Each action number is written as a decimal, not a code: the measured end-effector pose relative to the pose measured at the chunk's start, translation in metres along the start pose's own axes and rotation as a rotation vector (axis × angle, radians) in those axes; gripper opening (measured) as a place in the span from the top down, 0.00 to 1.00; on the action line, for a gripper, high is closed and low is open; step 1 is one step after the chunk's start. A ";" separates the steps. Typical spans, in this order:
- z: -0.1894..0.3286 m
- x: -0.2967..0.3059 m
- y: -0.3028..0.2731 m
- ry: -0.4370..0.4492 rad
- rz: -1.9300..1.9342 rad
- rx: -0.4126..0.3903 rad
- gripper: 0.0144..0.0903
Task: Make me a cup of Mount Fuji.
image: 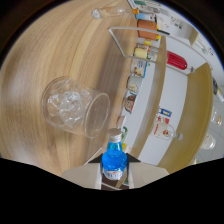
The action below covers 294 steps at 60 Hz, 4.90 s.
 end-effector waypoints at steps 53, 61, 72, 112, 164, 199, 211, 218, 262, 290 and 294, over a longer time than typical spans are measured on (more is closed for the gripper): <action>-0.046 0.039 0.066 -0.137 1.572 0.274 0.71; -0.027 -0.017 0.098 -0.202 1.697 0.189 0.71; 0.001 -0.079 0.119 -0.287 1.759 0.107 0.71; 0.015 -0.134 0.118 -0.440 1.749 -0.021 0.68; -0.118 0.033 -0.056 -0.352 1.785 -0.125 0.06; -0.076 0.326 -0.091 -0.078 1.815 0.235 0.07; -0.032 0.322 -0.092 -0.097 1.873 0.176 0.40; -0.026 0.323 -0.095 -0.112 1.909 0.178 0.62; -0.127 0.255 -0.104 -0.138 1.862 0.266 0.67; -0.098 0.041 -0.176 -0.332 2.003 0.124 0.66; -0.094 0.034 -0.180 -0.386 2.115 0.129 0.66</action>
